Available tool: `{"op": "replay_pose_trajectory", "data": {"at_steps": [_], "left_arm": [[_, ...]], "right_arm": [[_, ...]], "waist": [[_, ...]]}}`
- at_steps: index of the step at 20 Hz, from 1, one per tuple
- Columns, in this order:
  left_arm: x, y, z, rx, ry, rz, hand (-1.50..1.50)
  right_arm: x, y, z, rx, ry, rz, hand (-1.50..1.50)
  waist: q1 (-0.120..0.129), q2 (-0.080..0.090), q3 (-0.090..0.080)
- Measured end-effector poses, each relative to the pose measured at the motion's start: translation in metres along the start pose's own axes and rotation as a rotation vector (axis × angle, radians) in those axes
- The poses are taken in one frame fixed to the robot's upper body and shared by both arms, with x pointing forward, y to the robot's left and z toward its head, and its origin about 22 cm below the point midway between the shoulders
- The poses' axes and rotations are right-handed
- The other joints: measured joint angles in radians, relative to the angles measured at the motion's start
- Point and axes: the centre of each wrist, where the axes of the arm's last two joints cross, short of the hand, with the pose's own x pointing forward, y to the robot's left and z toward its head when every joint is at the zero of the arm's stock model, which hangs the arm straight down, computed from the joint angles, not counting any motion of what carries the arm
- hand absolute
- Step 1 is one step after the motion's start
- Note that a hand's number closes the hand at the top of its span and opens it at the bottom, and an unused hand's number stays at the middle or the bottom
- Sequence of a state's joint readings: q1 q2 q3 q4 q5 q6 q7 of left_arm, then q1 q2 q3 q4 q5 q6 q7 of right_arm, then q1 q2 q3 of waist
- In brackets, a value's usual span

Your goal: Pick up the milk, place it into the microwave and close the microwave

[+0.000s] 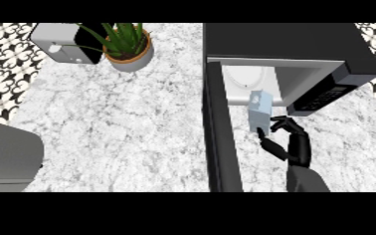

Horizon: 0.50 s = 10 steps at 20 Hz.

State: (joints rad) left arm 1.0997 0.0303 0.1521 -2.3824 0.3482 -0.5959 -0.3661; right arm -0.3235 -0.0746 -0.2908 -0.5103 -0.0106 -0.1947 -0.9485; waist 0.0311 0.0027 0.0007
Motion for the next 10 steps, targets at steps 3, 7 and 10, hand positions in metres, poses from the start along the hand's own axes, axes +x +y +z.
{"op": "replay_pose_trajectory", "data": {"at_steps": [3,7,10], "left_arm": [[-0.001,0.0,-0.001,-0.002,-0.007,0.011,-1.5],[-0.002,0.0,0.0,-0.004,-0.019,0.025,-1.5],[-0.002,0.001,0.002,0.0,-0.022,0.025,-1.5]], "right_arm": [[0.0,0.001,-0.004,0.029,-0.023,-0.034,1.5],[-0.003,-0.01,-0.003,0.145,-0.045,-0.07,1.5],[-0.008,-0.027,0.002,0.244,-0.039,-0.09,1.5]], "waist": [[-0.003,0.001,0.001],[-0.004,0.002,0.002],[-0.004,0.003,0.003]]}}
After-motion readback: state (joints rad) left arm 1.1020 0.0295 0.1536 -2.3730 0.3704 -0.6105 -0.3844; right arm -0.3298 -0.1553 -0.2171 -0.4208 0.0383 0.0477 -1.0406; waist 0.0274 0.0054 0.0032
